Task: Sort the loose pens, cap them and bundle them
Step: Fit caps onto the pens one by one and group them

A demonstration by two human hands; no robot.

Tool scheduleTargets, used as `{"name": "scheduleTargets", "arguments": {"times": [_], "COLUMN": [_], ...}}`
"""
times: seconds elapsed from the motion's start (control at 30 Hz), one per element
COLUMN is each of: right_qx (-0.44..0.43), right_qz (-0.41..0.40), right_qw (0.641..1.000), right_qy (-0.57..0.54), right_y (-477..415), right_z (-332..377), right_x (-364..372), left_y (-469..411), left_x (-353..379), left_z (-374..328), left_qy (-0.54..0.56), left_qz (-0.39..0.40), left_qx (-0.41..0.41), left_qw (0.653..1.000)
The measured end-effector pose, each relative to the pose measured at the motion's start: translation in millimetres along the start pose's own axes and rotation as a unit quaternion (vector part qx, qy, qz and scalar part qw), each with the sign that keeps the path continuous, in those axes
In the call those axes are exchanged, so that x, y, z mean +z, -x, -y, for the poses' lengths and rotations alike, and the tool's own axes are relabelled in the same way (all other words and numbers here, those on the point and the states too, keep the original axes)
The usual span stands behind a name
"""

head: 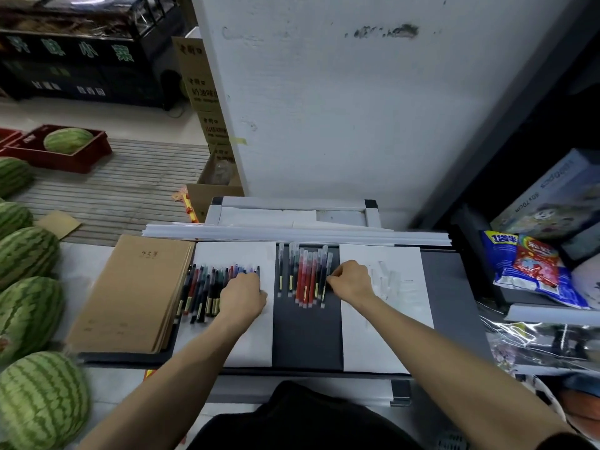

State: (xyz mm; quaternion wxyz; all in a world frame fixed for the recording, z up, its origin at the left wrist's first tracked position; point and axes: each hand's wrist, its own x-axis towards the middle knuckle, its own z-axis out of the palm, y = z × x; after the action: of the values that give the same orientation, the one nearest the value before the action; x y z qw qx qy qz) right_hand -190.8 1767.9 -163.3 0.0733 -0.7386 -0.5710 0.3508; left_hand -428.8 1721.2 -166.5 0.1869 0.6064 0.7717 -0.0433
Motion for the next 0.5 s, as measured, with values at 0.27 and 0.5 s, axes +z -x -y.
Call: {"name": "scheduleTargets", "arguments": {"times": [0.27, 0.5], "right_qx": [-0.075, -0.122], "right_qz": [0.030, 0.032], "right_qw": [0.952, 0.946], "right_qy": [0.296, 0.299], "right_y": [23, 21], "right_z": [-40, -61], "right_x": [-20, -16], "left_y": [-3, 11], "left_x": [1, 4], "left_z": [-9, -7], "left_qy": [0.007, 0.010], "left_qz": [0.036, 0.024], "left_qx": [-0.011, -0.003], "left_qw": [0.999, 1.000]}}
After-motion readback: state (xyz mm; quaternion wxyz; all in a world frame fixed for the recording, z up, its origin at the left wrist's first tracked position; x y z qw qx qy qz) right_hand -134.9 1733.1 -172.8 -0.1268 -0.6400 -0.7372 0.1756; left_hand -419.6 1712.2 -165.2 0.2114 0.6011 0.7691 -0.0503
